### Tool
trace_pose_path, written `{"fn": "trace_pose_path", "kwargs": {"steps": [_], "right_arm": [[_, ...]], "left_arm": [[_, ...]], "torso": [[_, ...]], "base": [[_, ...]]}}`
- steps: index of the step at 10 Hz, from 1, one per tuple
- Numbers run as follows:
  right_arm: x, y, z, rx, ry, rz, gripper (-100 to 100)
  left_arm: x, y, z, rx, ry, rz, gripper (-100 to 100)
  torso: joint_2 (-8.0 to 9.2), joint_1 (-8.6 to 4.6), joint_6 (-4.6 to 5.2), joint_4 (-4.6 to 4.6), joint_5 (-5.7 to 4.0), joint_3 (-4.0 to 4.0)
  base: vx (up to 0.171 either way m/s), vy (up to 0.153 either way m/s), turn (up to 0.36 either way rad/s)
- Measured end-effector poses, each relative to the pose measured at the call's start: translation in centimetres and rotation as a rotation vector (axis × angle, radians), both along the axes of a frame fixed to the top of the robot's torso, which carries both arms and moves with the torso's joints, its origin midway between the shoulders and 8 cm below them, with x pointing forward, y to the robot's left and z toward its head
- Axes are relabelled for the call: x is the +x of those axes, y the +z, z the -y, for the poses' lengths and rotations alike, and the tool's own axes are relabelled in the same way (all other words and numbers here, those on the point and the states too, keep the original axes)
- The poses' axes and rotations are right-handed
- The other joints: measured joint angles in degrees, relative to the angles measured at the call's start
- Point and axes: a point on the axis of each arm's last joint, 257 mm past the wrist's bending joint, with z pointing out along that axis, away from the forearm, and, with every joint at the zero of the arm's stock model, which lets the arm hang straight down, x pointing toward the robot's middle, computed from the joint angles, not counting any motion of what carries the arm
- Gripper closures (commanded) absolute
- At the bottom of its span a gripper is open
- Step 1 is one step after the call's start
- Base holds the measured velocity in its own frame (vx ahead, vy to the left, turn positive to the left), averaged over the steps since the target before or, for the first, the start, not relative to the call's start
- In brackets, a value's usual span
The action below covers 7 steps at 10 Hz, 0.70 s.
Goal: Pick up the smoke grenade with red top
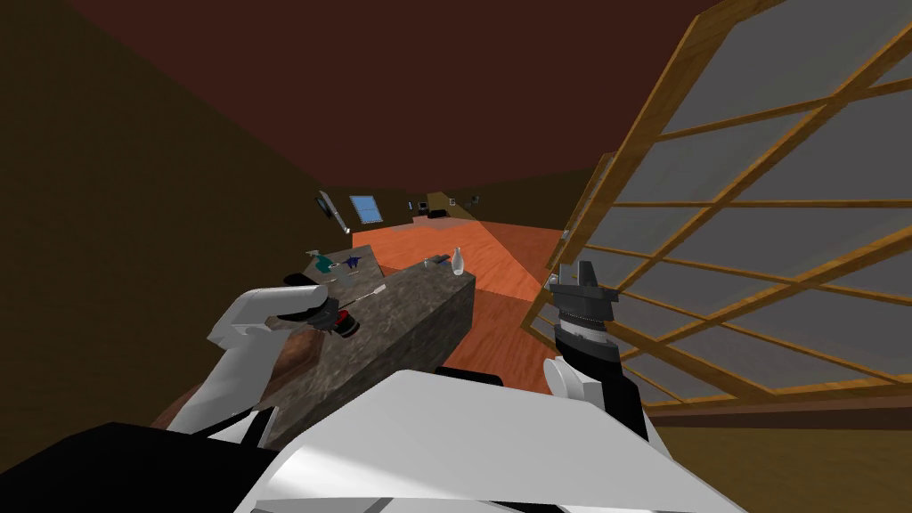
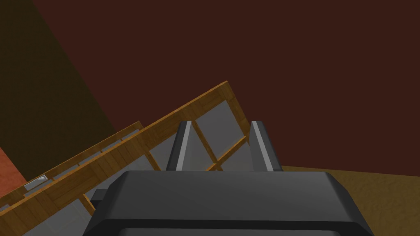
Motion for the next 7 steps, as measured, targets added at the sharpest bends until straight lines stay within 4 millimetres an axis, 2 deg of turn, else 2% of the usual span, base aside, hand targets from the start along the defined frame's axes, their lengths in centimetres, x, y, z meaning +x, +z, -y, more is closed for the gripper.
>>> {"fn": "trace_pose_path", "kwargs": {"steps": [3, 7], "right_arm": [[0.0, 0.0, 0.0, 0.0, 0.0, 0.0, 0], [0.0, 0.0, 0.0, 0.0, 0.0, 0.0, 0]], "left_arm": [[-0.2, -0.3, -1.6, -0.001, 0.04, 0.0, -100], [-0.3, -0.8, -3.9, -0.001, 0.094, 0.001, -100]], "torso": [[-0.05, -0.03, 0.04, -0.01, -0.01, -0.03], [-0.11, -0.03, -0.01, -0.02, -0.01, -0.06]], "base": [[-0.084, -0.01, -0.164], [-0.067, -0.008, -0.099]]}}
